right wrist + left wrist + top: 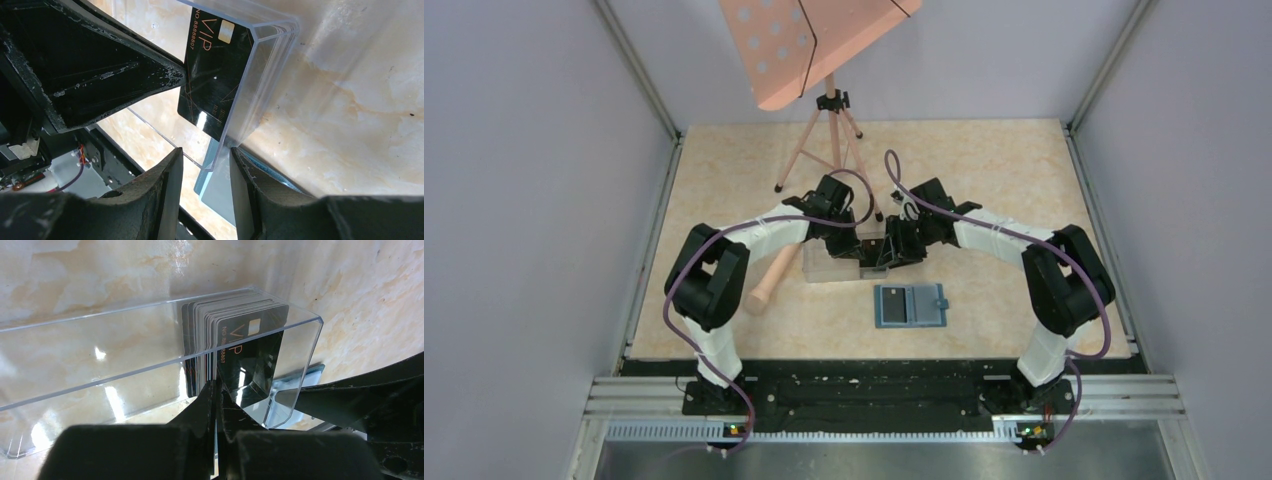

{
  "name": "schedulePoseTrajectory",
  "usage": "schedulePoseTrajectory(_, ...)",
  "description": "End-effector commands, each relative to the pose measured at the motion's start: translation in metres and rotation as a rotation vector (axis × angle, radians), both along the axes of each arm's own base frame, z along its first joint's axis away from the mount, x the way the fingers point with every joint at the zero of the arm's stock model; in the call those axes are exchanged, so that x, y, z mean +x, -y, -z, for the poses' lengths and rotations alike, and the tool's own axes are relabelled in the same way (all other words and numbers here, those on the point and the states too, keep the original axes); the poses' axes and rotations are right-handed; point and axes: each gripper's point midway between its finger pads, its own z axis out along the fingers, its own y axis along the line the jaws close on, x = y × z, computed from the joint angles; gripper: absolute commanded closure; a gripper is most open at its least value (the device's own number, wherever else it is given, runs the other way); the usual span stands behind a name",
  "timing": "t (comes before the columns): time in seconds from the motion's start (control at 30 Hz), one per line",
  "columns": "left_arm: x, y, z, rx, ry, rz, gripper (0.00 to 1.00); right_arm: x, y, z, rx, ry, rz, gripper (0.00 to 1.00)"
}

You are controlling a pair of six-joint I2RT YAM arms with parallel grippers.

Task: Put the credit cards into the card holder
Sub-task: Move the storage box to the center of the board, then pick up the credit card from the storage box.

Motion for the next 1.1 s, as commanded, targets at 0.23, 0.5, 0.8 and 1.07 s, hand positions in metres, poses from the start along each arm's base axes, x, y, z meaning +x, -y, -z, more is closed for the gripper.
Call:
schedulePoseTrajectory(0.23,0.010,0.013,-0.044,-0.040,0.121,0.026,1.00,-0.006,-0.007,-0.010,0.040,0.021,-0.028,0.61)
schedulePoseTrajectory(0.5,0.009,0.019,-0.047,-0.047,0.138,0.049,0.89,-0.006,-0.007,-0.011,0.041,0.024,-0.027,0.61)
schedulePoseTrajectory(0.8,0.005,0.002,-0.024,0.143,0.079,0.080,0.78,-0.007,-0.006,-0.011,0.039,0.025,-0.031,0.61)
schedulePoseTrajectory(1.07,0.005,-0.002,-0.009,0.261,0.049,0.114,0.66,-0.007,-0.006,-0.010,0.036,0.024,-0.035,0.61)
